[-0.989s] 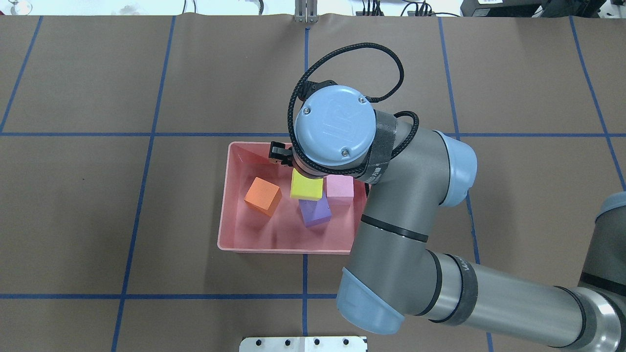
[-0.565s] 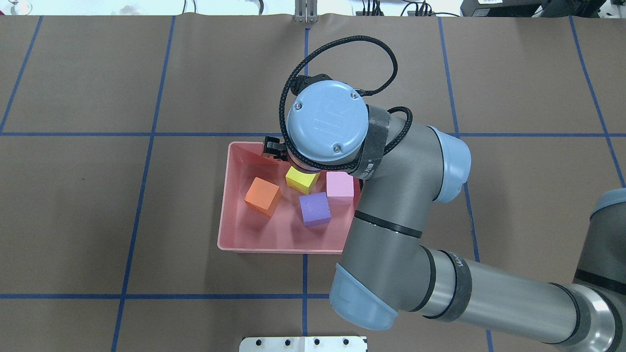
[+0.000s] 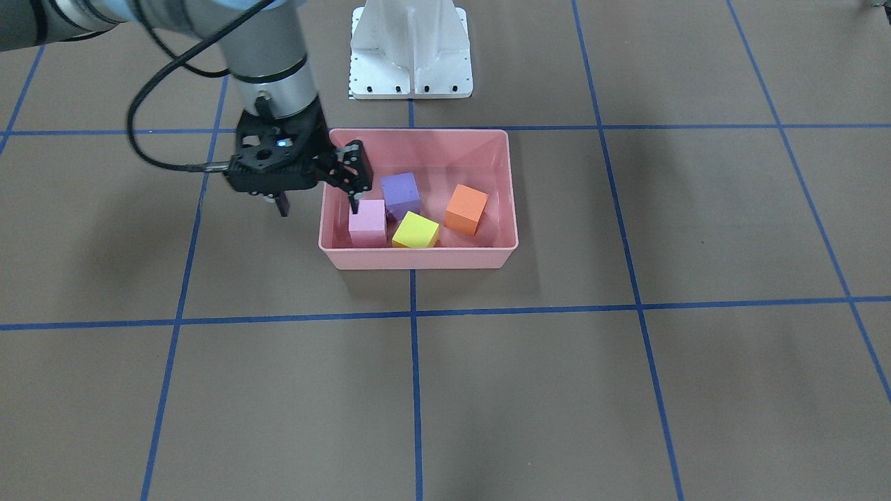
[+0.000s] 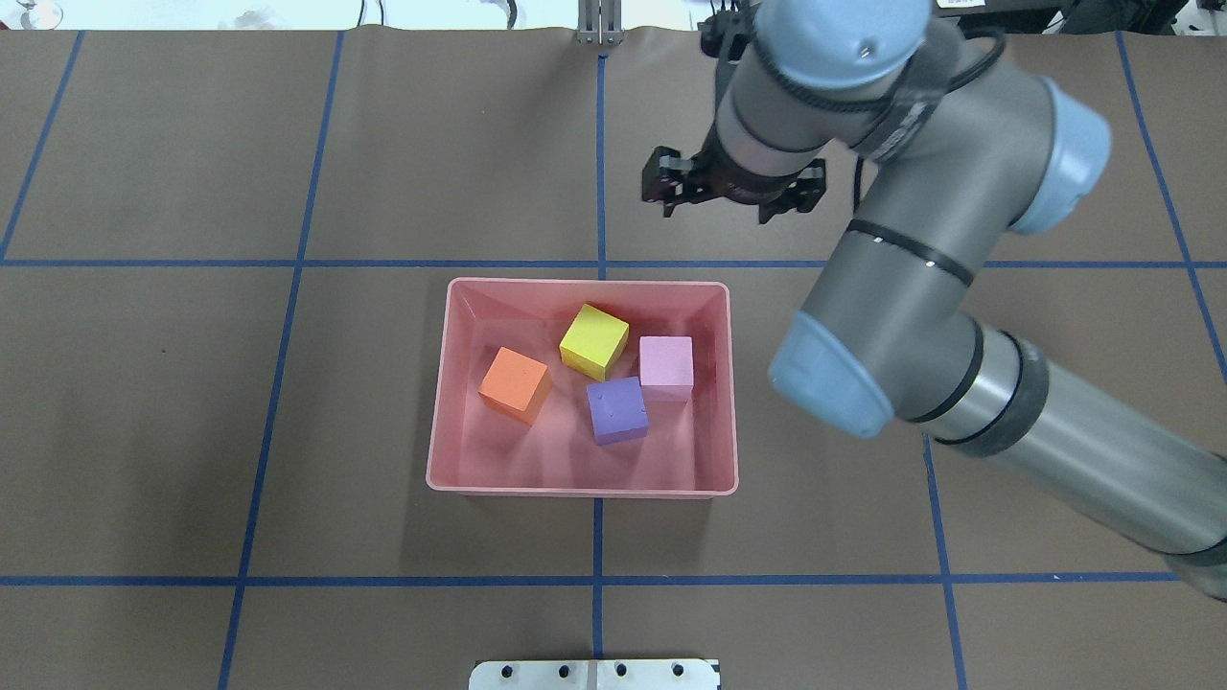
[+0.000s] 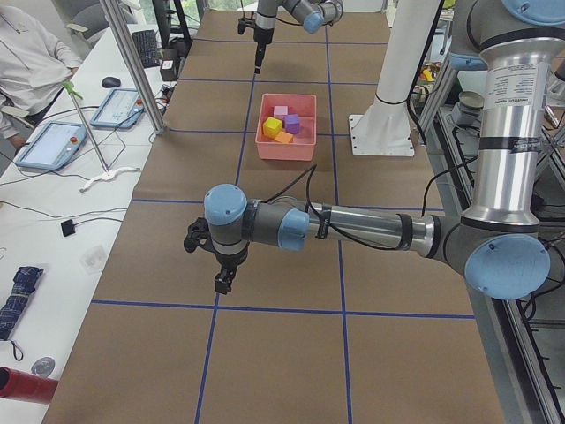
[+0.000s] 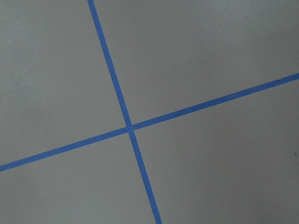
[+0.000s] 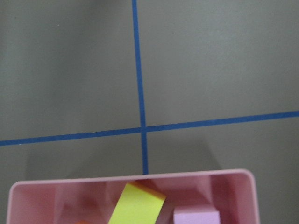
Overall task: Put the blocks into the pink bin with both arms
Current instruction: 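Open the right gripper and raise the right arm out of the bin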
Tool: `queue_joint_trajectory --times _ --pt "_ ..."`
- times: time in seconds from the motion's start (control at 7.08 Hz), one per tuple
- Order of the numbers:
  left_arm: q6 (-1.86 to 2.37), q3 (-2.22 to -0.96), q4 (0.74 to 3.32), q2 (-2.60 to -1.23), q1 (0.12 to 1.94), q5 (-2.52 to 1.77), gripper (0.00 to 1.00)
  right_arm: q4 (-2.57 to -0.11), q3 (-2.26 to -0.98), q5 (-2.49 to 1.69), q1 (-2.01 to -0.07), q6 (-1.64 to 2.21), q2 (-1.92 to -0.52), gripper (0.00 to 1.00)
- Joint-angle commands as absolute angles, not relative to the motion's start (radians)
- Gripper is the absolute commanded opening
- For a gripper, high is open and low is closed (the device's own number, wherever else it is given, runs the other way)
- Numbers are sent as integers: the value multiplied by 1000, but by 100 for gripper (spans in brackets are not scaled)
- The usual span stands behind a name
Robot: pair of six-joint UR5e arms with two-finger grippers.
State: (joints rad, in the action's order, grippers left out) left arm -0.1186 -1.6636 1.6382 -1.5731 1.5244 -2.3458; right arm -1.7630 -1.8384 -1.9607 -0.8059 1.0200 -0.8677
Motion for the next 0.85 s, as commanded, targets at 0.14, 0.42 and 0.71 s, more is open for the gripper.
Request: queue_joint_trajectory --times 0.14,0.42,0.71 --pt "-129 -1651 1621 -1532 1612 -2342 100 -1763 -1833 -2173 -1130 551 -1085 100" --pt "-197 -1680 1621 -1476 1621 -2344 100 -1763 -1798 -2259 -1265 282 -1204 100" --pt "-199 -1715 1478 -1494 1621 -2339 100 -1763 -1740 -2295 -1385 35 -1309 100"
